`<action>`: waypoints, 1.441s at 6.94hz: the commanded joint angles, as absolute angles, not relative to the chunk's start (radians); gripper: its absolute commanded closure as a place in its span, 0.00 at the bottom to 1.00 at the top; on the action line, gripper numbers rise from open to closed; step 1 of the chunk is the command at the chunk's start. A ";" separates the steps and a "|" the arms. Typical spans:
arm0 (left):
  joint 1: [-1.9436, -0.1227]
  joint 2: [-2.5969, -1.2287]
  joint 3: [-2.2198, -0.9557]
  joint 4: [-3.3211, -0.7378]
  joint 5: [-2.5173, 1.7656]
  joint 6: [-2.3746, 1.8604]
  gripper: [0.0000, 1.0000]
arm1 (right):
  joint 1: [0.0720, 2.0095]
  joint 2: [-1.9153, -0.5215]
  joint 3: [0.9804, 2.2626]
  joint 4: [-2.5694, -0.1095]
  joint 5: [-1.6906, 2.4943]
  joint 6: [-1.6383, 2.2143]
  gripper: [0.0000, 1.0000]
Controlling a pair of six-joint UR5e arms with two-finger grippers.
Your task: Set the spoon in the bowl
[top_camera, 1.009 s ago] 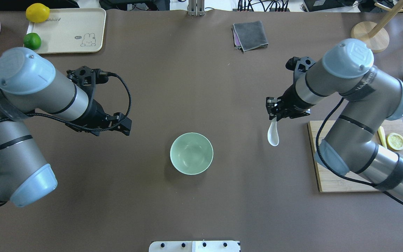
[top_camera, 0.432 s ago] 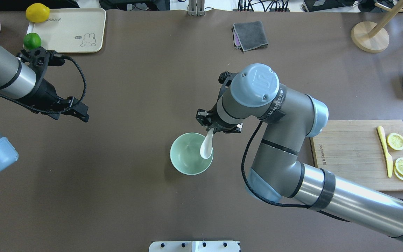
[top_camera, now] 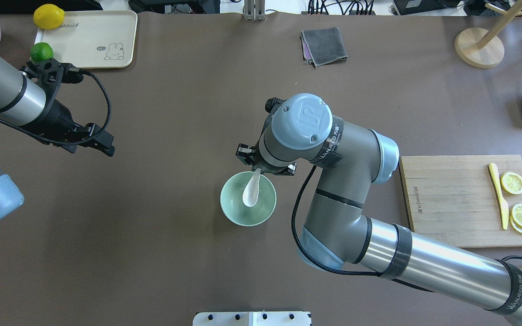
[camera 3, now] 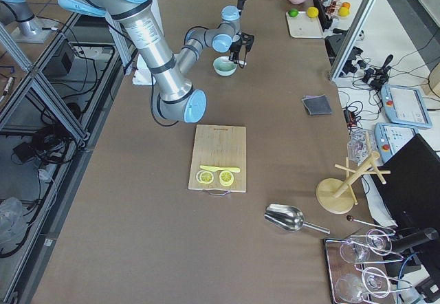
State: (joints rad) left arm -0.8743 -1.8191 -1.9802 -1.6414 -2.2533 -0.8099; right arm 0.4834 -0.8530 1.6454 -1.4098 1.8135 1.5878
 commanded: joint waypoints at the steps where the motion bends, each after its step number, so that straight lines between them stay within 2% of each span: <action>1: -0.877 -1.819 -1.961 -1.641 -2.250 -0.804 0.04 | 0.477 -0.882 1.664 -1.410 1.776 1.591 0.00; 3: -0.911 -1.799 -1.957 -1.640 -2.252 -0.749 0.04 | 0.591 -1.041 1.815 -1.413 1.901 1.484 0.00; 5: -0.990 -1.690 -1.963 -1.641 -2.253 -0.575 0.04 | 0.771 -1.249 1.931 -1.411 2.073 1.236 0.00; 8: -1.235 -1.547 -1.889 -1.628 -2.255 -0.160 0.03 | 1.089 -1.521 1.933 -1.413 2.290 0.686 0.00; 10: -1.355 -1.476 -1.820 -1.632 -2.296 -0.025 0.03 | 1.320 -1.655 1.851 -1.416 2.377 0.279 0.00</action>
